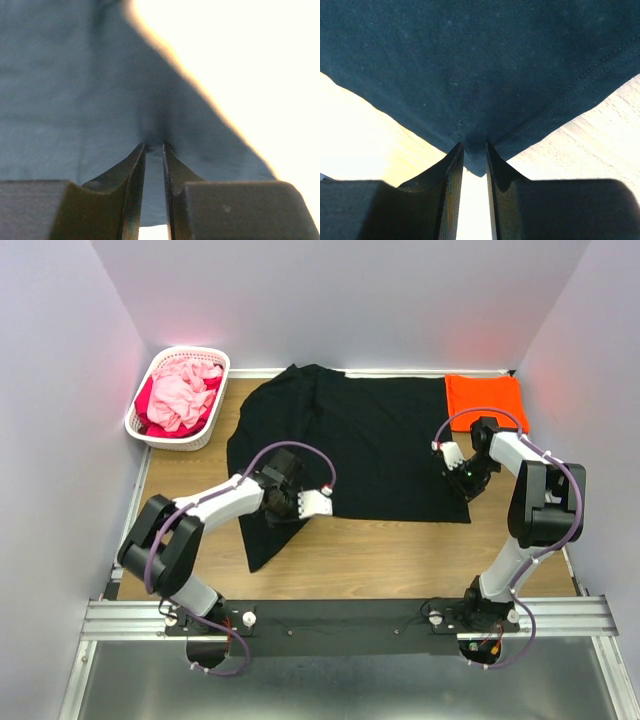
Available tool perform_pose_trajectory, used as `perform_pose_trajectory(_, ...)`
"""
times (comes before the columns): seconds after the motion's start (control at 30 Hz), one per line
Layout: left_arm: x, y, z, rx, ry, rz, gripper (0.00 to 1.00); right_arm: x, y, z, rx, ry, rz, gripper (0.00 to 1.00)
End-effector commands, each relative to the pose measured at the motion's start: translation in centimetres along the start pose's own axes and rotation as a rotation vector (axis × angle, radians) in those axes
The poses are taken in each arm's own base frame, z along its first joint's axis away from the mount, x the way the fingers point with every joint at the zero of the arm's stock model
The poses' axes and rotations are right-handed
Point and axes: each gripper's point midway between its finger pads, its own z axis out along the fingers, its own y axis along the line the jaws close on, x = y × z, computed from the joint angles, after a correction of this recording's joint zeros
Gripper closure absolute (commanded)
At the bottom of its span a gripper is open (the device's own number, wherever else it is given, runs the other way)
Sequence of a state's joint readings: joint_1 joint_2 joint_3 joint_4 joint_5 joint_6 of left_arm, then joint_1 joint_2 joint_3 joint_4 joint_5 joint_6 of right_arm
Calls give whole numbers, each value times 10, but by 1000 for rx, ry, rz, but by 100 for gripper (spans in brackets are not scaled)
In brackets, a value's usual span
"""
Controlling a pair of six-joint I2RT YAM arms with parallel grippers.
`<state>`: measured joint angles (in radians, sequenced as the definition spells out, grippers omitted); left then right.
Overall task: Fold and stack the t-shirts
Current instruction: Flatten the tshirt out
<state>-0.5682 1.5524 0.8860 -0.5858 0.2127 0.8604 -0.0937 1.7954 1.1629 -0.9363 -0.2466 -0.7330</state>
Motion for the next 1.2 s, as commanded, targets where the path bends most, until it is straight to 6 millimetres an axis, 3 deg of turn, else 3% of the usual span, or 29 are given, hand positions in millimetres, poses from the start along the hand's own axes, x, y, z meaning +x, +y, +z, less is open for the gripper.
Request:
perform_pose_trajectory(0.0,-32,-39,-19,84,-81,139,73,7,-2,6,3,28,12,69)
perform_pose_trajectory(0.13,-52,-70,-30,171,-141,228,71,8,-2,6,5,30,7,69)
perform_pose_trajectory(0.2,-57,-71,-31,169,-158,225,71,9,-1,5,6,34,8,69)
perform_pose_trajectory(0.23,-54,-66,-30,159,-149,162,70,8,-2,5,7,30,7,69)
perform_pose_trajectory(0.33,-42,-55,-30,223,-161,68,57,9,-2,5,10,32,10,69)
perform_pose_trajectory(0.43,-18,-18,-38,205,-174,-83,49,10,-1,4,13,33,8,69)
perform_pose_trajectory(0.7,5,-3,-15,219,-110,-208,48,12,0,6,6,39,13,69)
perform_pose_trajectory(0.97,0,5,-6,231,-134,-233,50,16,0,7,10,53,7,69)
perform_pose_trajectory(1.17,-6,7,-9,228,-150,-221,58,16,1,10,-3,53,13,69)
